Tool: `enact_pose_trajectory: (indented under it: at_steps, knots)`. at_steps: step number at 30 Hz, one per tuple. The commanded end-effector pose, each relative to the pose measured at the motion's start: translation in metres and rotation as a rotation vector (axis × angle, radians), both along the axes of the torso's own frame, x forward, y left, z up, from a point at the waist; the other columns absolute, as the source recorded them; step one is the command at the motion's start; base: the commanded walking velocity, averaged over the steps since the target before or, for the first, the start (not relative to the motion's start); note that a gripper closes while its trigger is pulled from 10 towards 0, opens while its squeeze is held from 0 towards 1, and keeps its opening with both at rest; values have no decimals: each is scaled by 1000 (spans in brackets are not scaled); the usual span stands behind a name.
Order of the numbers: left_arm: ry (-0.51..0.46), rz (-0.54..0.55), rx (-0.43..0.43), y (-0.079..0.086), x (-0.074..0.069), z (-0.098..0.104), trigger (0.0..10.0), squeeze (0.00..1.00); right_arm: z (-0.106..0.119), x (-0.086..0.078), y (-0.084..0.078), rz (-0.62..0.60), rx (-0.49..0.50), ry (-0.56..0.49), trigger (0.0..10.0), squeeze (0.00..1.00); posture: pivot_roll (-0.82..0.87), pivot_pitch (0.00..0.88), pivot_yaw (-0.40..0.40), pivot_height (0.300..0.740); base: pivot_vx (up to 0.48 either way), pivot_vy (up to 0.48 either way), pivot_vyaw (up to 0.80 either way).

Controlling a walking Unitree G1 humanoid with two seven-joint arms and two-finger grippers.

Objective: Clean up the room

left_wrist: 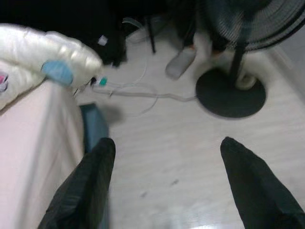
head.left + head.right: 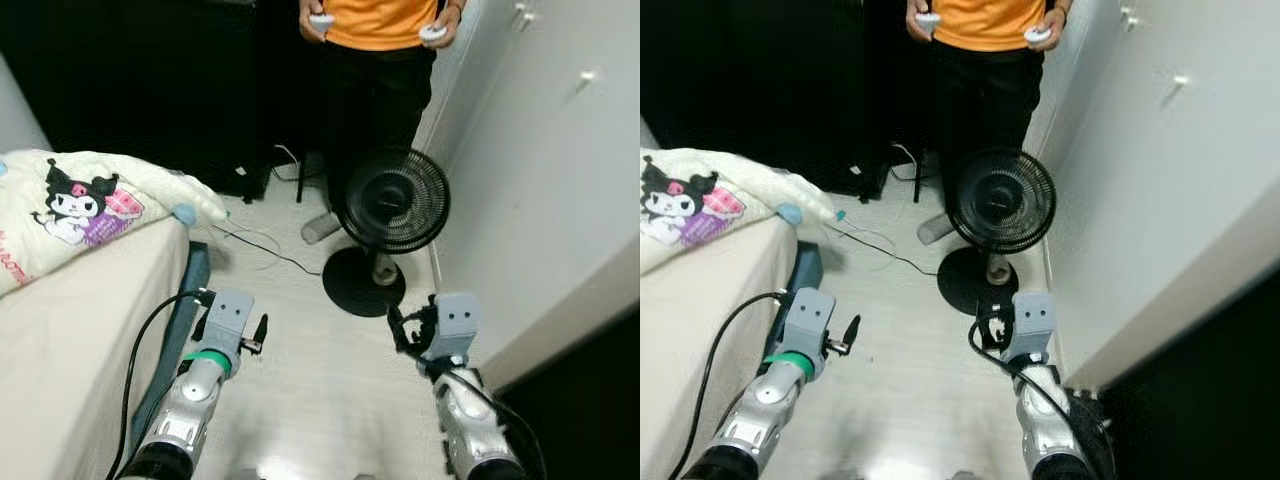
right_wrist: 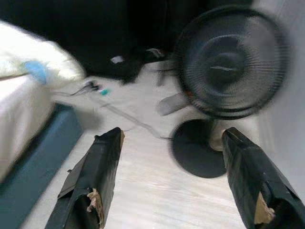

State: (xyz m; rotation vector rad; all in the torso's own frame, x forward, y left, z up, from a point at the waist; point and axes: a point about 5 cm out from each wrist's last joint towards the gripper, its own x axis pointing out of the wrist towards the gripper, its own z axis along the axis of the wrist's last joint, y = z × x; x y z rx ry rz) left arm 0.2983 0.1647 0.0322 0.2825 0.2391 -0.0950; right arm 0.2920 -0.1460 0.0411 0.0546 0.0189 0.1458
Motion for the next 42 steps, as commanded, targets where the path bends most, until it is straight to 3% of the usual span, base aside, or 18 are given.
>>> enact_pose_trajectory:
  at_steps: [1,28,42]
  knots:
    - [20,-8,-3,-4,-3,-5,10000,0,-6,-3,-6,-16,0,28,10000,0,43,36,0,711,416,0,0]
    - [19,-22,4,-4,-4,-6,10000,0,-10,-6,-8,-40,-3,49,10000,0,36,53,9,711,399,0,0]
    - [84,-46,3,-2,-13,-18,10000,0,-21,-13,-9,-14,-50,103,10000,0,39,58,6,711,0,0,0]
